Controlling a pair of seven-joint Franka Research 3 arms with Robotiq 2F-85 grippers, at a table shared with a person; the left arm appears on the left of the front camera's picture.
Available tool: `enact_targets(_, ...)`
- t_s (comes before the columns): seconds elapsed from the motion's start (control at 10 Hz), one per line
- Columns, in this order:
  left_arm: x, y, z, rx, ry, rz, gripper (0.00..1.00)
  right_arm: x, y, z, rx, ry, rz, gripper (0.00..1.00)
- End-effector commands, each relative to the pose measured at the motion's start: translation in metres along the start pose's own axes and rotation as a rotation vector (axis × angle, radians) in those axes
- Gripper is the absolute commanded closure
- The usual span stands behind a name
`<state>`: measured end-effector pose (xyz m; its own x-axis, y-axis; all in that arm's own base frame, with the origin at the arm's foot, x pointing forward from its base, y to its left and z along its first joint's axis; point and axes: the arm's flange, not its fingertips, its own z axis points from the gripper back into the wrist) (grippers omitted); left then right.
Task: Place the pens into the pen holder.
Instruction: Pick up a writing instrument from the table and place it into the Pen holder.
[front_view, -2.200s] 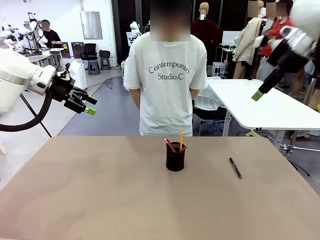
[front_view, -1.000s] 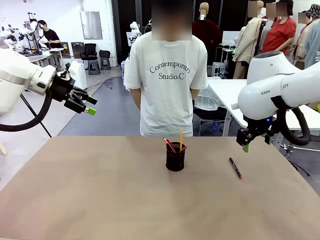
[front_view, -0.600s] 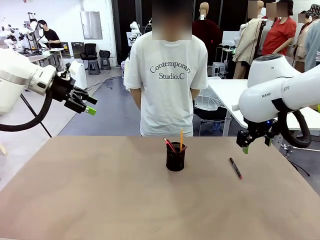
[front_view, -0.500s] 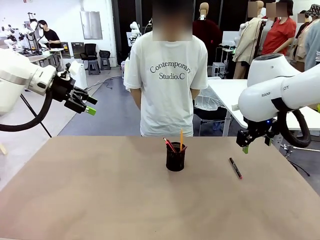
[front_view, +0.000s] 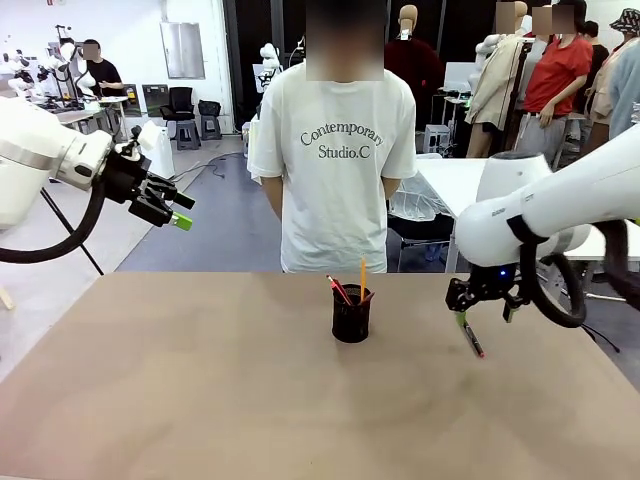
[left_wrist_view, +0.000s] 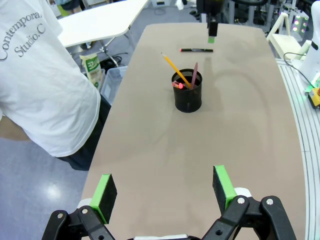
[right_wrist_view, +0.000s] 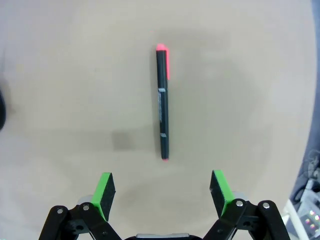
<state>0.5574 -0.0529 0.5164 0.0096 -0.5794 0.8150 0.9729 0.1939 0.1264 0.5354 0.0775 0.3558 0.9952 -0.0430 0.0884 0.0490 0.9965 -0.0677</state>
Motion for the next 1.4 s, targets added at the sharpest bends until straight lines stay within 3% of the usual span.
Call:
enact_targets(0.0,0.0,0.001,0.002,0.0,-0.002,-0.007,0.0,0.02,0.012,-0.008,-0.013,0.004,-0.066,0.0)
enact_targets(0.5,0.0,0.001,0.002,0.0,-0.002,-0.007,0.0,0.047,0.014,-0.05,0.015,0.036,-0.173,0.0)
enact_targets(1.0,0.0,0.001,0.002,0.0,-0.002,-0.007,0.0,0.065,0.0,-0.07,0.121,0.068,-0.145,0.0)
enact_targets(1.3,0.0,0.001,0.002,0.0,-0.002,-0.007,0.0,0.076,-0.009,-0.075,0.09,0.045,-0.136,0.02)
